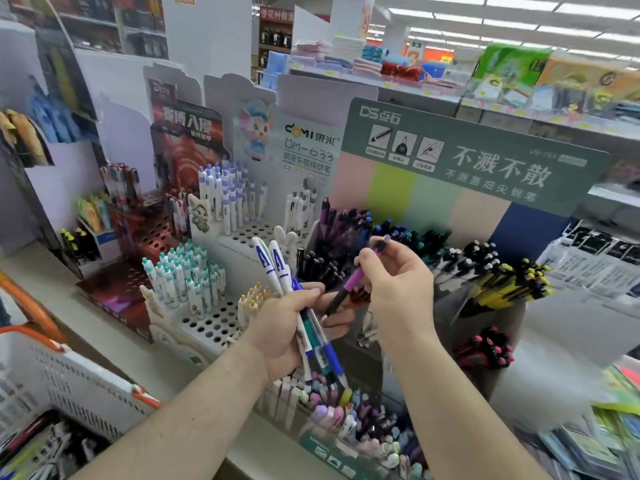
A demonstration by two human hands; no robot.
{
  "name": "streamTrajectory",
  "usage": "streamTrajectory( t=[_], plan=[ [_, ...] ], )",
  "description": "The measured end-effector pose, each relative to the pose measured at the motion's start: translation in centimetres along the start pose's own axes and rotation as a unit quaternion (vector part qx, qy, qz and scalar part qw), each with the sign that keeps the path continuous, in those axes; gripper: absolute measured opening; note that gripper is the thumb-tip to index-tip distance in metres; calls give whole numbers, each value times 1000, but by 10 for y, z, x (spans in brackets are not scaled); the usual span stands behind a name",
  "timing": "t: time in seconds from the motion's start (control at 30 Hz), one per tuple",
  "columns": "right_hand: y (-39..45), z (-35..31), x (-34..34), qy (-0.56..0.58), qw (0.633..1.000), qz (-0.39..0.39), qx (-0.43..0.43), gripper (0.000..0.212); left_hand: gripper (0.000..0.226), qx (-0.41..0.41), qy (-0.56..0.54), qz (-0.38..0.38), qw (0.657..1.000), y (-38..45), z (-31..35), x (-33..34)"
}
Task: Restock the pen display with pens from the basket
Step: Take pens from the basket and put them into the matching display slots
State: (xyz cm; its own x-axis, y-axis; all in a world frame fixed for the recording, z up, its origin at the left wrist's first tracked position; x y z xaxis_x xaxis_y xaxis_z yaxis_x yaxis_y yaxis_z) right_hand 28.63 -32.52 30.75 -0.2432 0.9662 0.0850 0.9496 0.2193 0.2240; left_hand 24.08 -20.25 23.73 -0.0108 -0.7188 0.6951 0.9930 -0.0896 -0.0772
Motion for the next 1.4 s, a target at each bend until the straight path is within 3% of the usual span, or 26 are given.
streamTrajectory(
  t=[0.17, 0.3, 0.43, 0.67, 0.97, 1.2, 1.4],
  plan=[
    [-6, -16, -41, 87, 987, 110, -72, 27, 12, 18, 10, 41, 999, 5, -1, -5],
    [-11, -10, -48, 60, 987, 131, -75, 25, 13, -19, 21, -23, 999, 6, -10, 11],
    [-14, -7, -46, 62, 989, 125, -58, 22, 13, 6, 14, -72, 997, 9, -7, 22],
    [-1, -10, -52, 50, 987, 153, 7, 7, 10, 48, -25, -65, 996, 18, 6, 15],
    [32, -29, -27, 60, 994, 90, 6, 11, 10, 88, -146, -87, 981, 28, 37, 14],
    [70, -69, -28, -165, 952, 177, -189, 20, 9, 73, -88, -70, 991, 38, 47, 3],
    [107, -64, 2, -350, 911, 119, -182, 20, 10, 62, -35, -71, 995, 40, 52, -7]
  ],
)
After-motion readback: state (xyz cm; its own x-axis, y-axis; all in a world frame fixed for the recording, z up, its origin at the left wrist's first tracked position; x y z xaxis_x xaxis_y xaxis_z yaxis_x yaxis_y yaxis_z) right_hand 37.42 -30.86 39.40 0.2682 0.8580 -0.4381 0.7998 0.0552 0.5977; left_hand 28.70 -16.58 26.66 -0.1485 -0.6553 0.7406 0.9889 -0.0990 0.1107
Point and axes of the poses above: each hand's wrist, its own y-axis towards the middle knuckle, its own x-axis out of the palm, z = x × y, the point moved 6 cm from there along y, towards the middle knuckle, and after that the axes turned 11 degrees about -z, right-handed, at the moved point
